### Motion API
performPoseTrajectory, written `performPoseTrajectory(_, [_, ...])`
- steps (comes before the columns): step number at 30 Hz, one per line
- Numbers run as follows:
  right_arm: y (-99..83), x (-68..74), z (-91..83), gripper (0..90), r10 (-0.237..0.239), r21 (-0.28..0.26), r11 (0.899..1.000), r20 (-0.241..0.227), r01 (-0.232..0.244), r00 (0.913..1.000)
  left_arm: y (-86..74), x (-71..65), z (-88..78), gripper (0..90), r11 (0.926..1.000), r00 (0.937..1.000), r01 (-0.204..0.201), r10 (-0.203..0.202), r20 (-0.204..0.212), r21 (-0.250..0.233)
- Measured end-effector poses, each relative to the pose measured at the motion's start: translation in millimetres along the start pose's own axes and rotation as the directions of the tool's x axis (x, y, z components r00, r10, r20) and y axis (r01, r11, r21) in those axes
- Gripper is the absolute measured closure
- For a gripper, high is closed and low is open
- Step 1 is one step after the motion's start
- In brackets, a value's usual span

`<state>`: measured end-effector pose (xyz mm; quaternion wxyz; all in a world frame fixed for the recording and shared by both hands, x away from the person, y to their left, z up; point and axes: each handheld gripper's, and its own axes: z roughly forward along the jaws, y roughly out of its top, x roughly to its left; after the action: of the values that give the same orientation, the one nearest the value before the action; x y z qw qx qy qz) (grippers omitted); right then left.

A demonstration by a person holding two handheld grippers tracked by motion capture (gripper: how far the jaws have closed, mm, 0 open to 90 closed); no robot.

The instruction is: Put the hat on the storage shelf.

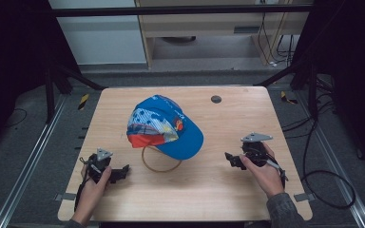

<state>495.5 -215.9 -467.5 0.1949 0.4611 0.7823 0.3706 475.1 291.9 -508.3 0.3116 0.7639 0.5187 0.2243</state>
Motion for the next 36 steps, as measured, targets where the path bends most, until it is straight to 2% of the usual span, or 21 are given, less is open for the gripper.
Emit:
performPoseTrajectory(18, [-20.3,-5.7,13.2,11.6,0.025,0.046,0.999,0.036,-0.027,0.9990,0.0,0.0,0.0,0.0,1.0000,1.0000,0.000,0.000,0.000,0.000])
performPoseTrajectory(36, [-32.9,-3.3,24.1,11.1,0.057,0.040,0.997,0.061,-0.059,0.9965,0.0,-0.1,0.1,0.0,1.0000,1.0000,0.001,-0.001,0.000,-0.001])
